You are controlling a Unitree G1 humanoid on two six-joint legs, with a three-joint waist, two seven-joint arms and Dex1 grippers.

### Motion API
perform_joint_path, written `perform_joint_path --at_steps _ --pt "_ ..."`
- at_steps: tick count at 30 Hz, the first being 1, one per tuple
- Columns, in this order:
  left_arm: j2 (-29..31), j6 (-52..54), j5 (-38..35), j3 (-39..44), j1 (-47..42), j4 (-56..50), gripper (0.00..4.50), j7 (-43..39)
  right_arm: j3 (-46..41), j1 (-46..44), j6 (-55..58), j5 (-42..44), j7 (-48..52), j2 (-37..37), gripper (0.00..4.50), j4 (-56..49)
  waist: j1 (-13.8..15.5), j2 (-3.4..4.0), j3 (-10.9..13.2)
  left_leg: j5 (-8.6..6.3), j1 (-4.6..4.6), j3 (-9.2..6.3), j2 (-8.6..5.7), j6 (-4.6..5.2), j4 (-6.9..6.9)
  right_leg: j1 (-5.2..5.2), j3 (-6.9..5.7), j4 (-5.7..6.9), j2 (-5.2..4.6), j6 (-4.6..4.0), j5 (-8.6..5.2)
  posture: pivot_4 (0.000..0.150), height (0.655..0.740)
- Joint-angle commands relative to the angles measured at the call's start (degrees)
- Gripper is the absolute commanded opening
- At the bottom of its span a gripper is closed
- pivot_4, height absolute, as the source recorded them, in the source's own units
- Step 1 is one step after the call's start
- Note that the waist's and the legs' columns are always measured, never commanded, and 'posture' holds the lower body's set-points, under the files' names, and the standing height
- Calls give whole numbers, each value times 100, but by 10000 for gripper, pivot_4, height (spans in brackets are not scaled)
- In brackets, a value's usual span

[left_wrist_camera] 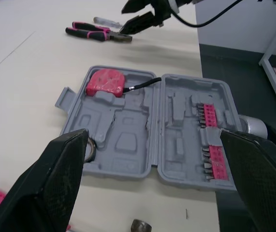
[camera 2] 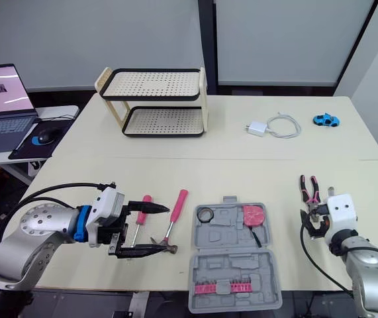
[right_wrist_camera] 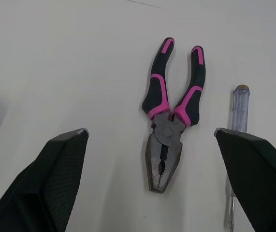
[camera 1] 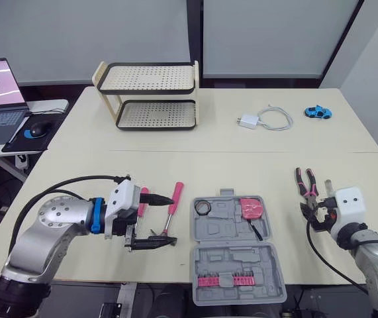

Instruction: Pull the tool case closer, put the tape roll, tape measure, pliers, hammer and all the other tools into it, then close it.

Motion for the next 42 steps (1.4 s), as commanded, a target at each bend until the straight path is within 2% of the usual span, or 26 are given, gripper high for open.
perform_joint_path --at_steps 1,9,18,21,24,28,32,36,42 --pt "-197 -50 -190 -145 -272 -176 45000 20 51 -226 -215 -94 -177 78 44811 362 -16 0 0 0 0 1 0 0 0 0 1 1 0 0 0 1500 7400" --pt "-754 389 -174 -604 -1088 -166 45000 517 87 -700 -503 -64 -393 271 44811 1184 -49 0 0 1 0 2 0 -1 4 -2 2 7 3 1 0 1500 7400" --pt "-732 496 -135 -725 -1240 -134 45000 537 -4 -1025 -465 71 -560 373 44811 1759 -54 0 0 2 1 1 2 -3 4 -2 1 8 5 1 0 1500 7400" --pt "-713 530 -129 -724 -1223 -174 45000 555 -39 -1025 -470 139 -561 421 36313 1850 -54 0 0 2 1 0 2 -2 5 -1 1 7 5 1 0 1500 7400" --pt "-685 562 -127 -724 -1194 -214 45000 583 -54 -1015 -488 192 -598 448 24697 1880 -52 1 0 2 1 0 2 -2 6 0 2 8 5 1 0 1500 7400" --pt "-648 523 -95 -706 -1173 -160 45000 592 -136 -998 -479 254 -696 508 11854 1884 -51 1 -1 2 1 0 1 -2 7 0 2 8 5 1 0 1500 7400" --pt "-597 465 -30 -659 -1138 -80 45000 597 -200 -946 -543 308 -738 563 11580 1716 -50 1 -1 2 2 0 1 -2 7 0 2 8 5 1 0 1500 7400" --pt "-480 406 -3 -491 -1033 -19 45000 616 -131 -704 -538 383 -545 442 11580 1073 -50 5 1 2 0 -1 1 -2 5 -3 2 8 5 1 0 1500 7400" --pt "62 31 98 33 -470 74 45000 376 120 -20 -79 562 469 -632 11580 -642 -66 40 21 1 -2 5 3 0 3 -11 10 8 7 1 0 1500 7400"
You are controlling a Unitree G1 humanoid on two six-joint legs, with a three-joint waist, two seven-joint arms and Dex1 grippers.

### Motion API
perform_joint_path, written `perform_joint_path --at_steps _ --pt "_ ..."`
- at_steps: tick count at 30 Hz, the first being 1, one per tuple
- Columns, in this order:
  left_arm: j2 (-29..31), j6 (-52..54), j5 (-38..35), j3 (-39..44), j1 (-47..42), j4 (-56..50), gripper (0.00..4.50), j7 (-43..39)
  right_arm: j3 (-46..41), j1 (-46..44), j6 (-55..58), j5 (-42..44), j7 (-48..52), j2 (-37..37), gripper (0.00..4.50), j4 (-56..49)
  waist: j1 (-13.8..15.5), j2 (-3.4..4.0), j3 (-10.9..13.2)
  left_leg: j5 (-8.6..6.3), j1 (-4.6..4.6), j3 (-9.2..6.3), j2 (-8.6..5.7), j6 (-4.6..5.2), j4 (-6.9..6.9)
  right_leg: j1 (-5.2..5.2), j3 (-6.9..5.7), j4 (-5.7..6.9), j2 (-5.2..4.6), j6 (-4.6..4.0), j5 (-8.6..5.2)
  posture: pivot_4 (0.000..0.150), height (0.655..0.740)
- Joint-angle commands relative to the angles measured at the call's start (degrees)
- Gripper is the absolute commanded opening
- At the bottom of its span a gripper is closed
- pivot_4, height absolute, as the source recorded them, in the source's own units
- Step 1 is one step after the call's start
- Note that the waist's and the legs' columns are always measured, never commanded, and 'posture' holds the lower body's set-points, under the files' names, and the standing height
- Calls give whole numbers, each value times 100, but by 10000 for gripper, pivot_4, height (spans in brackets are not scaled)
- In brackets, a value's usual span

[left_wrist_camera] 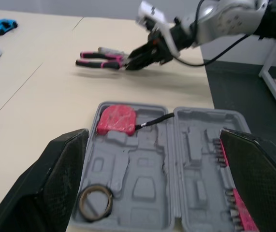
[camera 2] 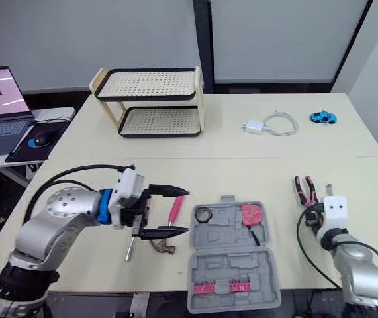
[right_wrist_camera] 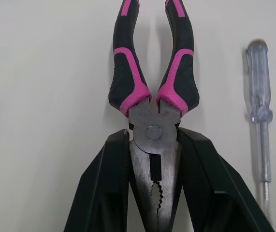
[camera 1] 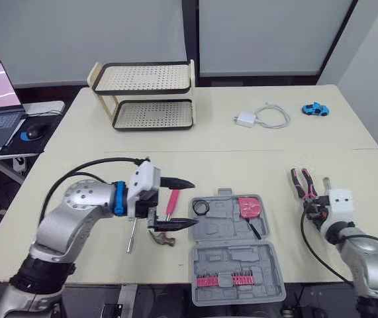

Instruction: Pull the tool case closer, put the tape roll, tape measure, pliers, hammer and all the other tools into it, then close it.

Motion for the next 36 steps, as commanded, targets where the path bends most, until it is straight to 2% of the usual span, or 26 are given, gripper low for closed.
perform_joint_path --at_steps 1,4,7,11,14,19,26,30,36 --pt "370 -496 143 369 406 -21 45000 -316 11 155 269 261 743 -741 11580 -1224 -6 3 1 0 3 -1 4 0 0 3 -1 0 4 0 0 1500 7400" --pt "644 -916 218 608 884 59 45000 -588 127 308 607 546 1576 -1657 11580 -1967 -2 11 9 -1 2 -3 7 1 -8 3 -5 -4 5 0 0 1500 7400" --pt "672 -1328 214 822 1284 153 45000 -743 395 197 674 697 2427 -2631 11580 -2435 22 8 14 -1 -2 -7 5 2 -1 9 -14 -9 1 0 0 1500 7400" --pt "601 -2072 425 877 1671 382 45000 -910 1143 -352 463 506 3379 -3775 11580 -2593 24 6 19 -1 -1 -7 6 2 5 13 -17 -10 -2 0 0 1500 7400" --pt "572 -2273 530 792 1762 459 45000 -889 1965 -1052 410 237 3821 -4144 11580 -2570 33 -6 25 -1 -4 -8 5 2 5 11 -20 -12 -3 0 0 1500 7400" --pt "555 -2355 594 657 1759 405 45000 -827 3195 -2297 708 -150 4208 -3868 11580 -2440 20 -14 31 -1 -7 -9 6 1 3 7 -19 -13 -4 0 0 1500 7400" --pt "522 -2249 609 474 1613 304 45000 -687 4420 -3654 1162 -717 4453 -2978 11580 -1948 20 -17 33 -1 -10 -10 5 0 4 -1 -19 -9 -4 0 0 1500 7400" --pt "539 -2207 621 415 1566 281 45000 -642 4838 -4017 1129 -966 4526 -2578 11580 -1591 18 -17 33 0 -14 -11 5 -1 3 -8 -19 -9 -4 0 0 1500 7400" --pt "557 -2189 636 390 1612 223 45000 -604 5159 -4105 831 -1226 4611 -2186 11580 -1120 19 -17 33 1 -22 -8 3 -2 3 -21 -16 -5 -6 -1 0 1500 7400"
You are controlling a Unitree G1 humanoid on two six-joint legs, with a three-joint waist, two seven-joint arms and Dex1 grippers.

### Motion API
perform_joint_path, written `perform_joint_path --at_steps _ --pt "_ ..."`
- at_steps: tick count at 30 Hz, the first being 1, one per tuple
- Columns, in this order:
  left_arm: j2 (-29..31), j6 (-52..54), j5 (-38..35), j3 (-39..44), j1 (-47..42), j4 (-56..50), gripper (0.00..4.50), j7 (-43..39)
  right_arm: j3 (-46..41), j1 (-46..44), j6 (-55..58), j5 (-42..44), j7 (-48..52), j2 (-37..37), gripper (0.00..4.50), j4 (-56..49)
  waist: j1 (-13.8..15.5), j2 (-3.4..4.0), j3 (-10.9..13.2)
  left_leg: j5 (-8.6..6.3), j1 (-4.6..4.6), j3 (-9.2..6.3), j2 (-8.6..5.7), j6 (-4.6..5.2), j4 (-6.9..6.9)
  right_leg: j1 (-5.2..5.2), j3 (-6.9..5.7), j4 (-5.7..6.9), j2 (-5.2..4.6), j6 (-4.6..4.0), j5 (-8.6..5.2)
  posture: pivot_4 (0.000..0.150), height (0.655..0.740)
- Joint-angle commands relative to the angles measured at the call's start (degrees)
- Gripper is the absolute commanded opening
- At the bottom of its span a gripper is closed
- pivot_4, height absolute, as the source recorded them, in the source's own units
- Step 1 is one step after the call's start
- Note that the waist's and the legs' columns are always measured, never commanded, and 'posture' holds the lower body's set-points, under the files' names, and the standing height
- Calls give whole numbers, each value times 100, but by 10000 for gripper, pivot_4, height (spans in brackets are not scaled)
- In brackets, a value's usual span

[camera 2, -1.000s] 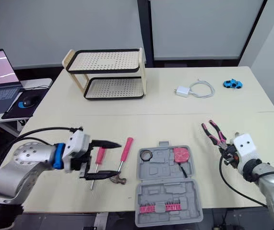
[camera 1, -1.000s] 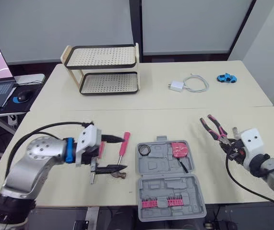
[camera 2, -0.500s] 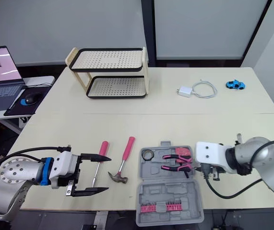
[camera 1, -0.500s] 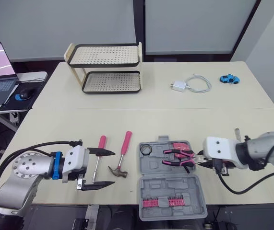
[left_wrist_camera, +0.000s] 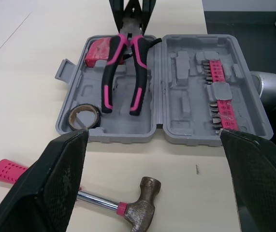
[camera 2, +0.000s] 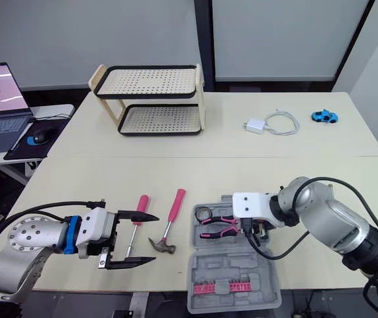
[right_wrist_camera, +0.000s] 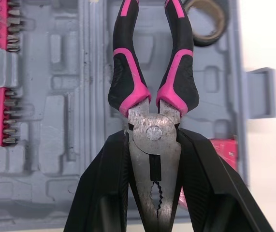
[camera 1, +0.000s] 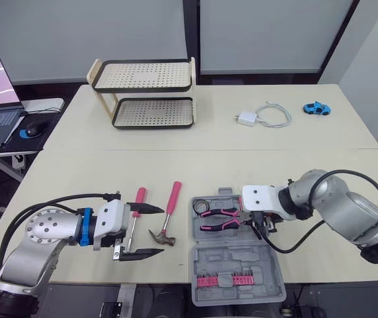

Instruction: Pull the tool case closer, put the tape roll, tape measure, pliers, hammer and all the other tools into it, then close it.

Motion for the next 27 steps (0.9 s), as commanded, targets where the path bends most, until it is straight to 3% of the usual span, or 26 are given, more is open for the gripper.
perform_joint_path --at_steps 1,27 --pt "35 -24 8 -16 36 -221 45000 8 45 -148 -283 -189 51 171 11580 134 -1 0 0 0 0 0 0 0 0 0 0 1 0 0 0 1500 7400" --pt "-76 -107 177 -151 -46 -119 45000 60 104 244 -1145 -692 198 892 11580 1157 -15 0 0 0 3 1 5 -1 -1 -5 -1 6 4 -1 0 1500 7400"
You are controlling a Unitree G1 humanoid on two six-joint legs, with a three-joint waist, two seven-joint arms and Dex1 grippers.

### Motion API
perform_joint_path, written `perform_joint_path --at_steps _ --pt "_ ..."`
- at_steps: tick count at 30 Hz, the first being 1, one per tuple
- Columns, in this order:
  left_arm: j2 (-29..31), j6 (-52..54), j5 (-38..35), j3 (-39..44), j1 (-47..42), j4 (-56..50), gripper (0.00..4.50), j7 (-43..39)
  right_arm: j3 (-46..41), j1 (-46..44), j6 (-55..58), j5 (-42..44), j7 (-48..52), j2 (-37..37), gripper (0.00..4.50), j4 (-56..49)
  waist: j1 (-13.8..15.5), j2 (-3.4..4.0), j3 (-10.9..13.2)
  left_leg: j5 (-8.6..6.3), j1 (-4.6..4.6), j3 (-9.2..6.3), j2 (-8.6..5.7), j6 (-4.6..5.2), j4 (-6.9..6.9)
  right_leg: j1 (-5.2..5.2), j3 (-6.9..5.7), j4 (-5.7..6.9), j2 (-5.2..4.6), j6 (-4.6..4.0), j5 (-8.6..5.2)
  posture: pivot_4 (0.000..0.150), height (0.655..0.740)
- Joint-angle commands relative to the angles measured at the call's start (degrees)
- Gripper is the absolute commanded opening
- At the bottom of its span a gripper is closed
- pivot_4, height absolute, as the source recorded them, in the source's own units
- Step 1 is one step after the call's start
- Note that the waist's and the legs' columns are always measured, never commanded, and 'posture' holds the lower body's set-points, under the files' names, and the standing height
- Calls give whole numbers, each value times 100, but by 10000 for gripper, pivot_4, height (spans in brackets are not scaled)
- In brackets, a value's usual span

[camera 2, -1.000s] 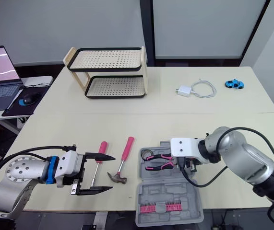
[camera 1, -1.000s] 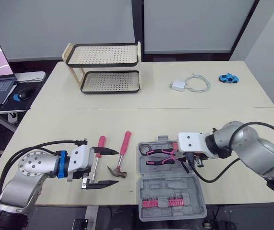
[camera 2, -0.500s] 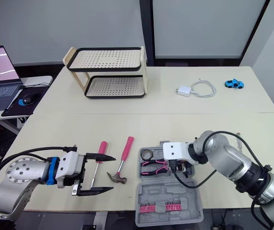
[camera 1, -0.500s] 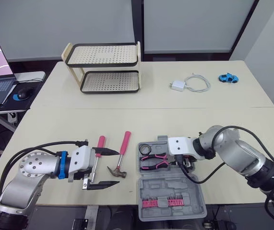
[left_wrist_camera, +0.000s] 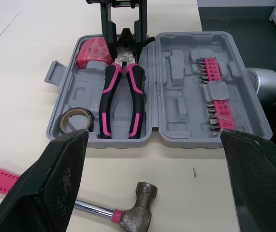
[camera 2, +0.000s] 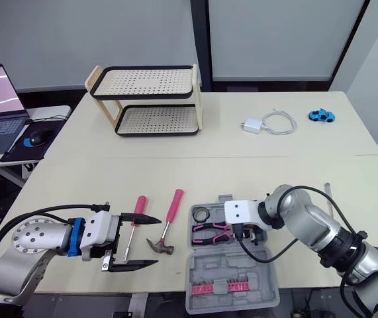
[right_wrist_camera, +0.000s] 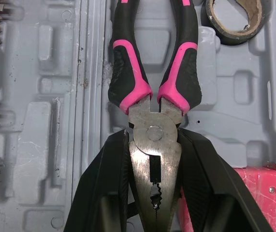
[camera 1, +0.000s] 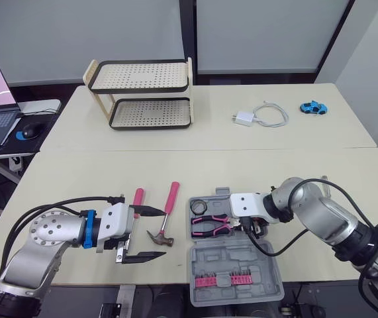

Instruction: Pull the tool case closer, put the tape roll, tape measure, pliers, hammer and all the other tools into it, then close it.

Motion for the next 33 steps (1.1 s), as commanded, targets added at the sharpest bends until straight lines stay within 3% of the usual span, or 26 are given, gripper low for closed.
perform_joint_path --at_steps 1,10,14,18,27,33 --pt "-42 -88 26 -56 -88 -26 45000 36 -59 45 -3 -38 46 77 11580 -63 0 0 0 0 0 0 0 0 0 0 0 0 0 0 0 1500 7400" --pt "-106 -117 80 -123 -221 74 45000 62 -532 -60 389 267 118 164 42934 -349 4 0 0 0 0 -2 -1 0 1 1 -1 1 0 0 0 1500 7400" --pt "-127 -133 79 -115 -244 121 45000 83 -1057 21 844 734 -78 438 44703 -784 2 0 0 0 -1 -2 -1 0 0 0 0 1 0 0 0 1500 7400" --pt "-141 -143 70 -110 -260 153 45000 102 -1131 389 942 746 -519 677 34716 -963 10 -3 -2 0 -1 -4 -1 0 1 0 -1 0 -1 0 0 1500 7400" --pt "-145 -192 77 -128 -222 164 45000 113 -685 744 975 535 -1004 889 1662 -802 10 -2 -1 0 0 -3 -3 0 2 0 0 2 -1 0 1 1500 7400" --pt "-144 -189 84 -120 -201 161 45000 122 -358 807 786 359 -1084 842 503 -469 6 -2 -1 0 0 -2 -4 0 2 0 0 2 -2 0 1 1500 7400"
